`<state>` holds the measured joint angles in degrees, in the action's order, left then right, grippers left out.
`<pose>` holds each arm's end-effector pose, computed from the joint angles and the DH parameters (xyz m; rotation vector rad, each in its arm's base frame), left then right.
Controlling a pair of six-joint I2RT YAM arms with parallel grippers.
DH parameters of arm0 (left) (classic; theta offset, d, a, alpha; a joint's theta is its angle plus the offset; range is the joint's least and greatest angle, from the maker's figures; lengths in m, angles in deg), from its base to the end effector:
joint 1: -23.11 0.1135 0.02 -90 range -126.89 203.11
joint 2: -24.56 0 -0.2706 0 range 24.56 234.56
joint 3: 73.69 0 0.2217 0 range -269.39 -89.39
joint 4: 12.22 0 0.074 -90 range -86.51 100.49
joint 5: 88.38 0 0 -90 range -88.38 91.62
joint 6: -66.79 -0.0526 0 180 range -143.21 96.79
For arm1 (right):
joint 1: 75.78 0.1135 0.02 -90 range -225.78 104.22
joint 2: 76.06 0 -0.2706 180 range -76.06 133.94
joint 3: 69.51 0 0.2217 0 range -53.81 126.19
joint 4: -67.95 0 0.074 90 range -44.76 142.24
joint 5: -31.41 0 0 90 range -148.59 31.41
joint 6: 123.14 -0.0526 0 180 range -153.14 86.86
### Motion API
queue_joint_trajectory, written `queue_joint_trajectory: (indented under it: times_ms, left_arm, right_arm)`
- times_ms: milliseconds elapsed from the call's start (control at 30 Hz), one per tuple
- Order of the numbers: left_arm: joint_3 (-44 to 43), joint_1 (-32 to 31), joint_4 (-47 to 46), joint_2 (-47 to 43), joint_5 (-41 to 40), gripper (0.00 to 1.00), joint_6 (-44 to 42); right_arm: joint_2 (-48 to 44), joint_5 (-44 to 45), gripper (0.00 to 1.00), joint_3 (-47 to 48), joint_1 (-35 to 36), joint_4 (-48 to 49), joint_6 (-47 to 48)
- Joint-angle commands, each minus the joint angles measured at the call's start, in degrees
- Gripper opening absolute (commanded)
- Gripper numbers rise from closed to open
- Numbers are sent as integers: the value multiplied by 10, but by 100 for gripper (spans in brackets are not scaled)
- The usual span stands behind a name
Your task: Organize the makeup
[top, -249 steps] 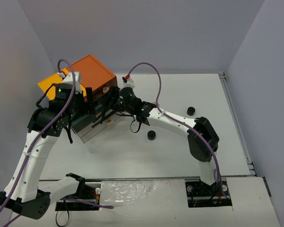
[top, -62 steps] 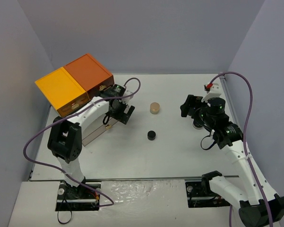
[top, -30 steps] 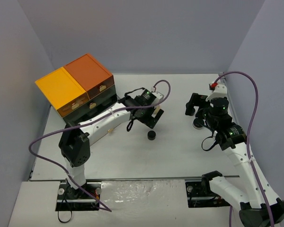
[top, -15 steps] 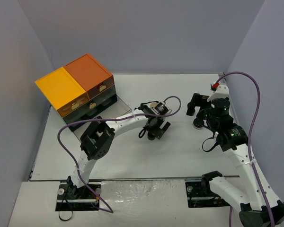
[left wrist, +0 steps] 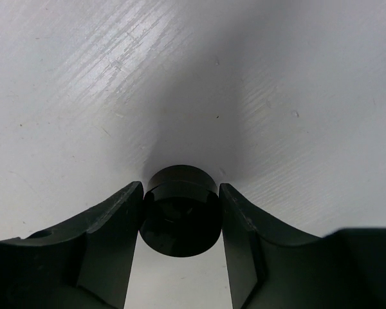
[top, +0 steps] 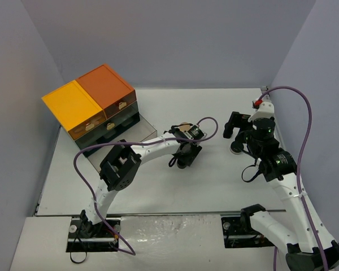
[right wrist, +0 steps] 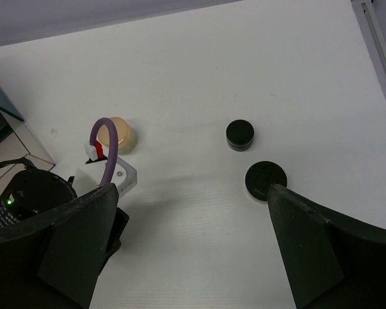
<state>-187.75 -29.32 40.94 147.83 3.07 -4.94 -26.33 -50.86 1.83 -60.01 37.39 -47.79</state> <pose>0.2709 -0.3543 0.1921 0.8107 2.6094 -0.4169 0.1711 0.0410 0.3820 0.0830 1.7314 0.2753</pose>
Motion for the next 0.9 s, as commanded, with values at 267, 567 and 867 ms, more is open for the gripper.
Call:
queue_joint_trajectory:
  times_ms: [267,567,867]
  left_arm:
    - [0,-1,32,-43,-23,22,10]
    - [-107,39,150,-105,-67,4,-43]
    - [-137,179,159,-127,-69,5,-90]
  right_arm:
    - [16,14,99,21,-3,27,7]
    - [4,21,99,25,-3,27,9]
    - [-3,19,99,23,-3,27,4]
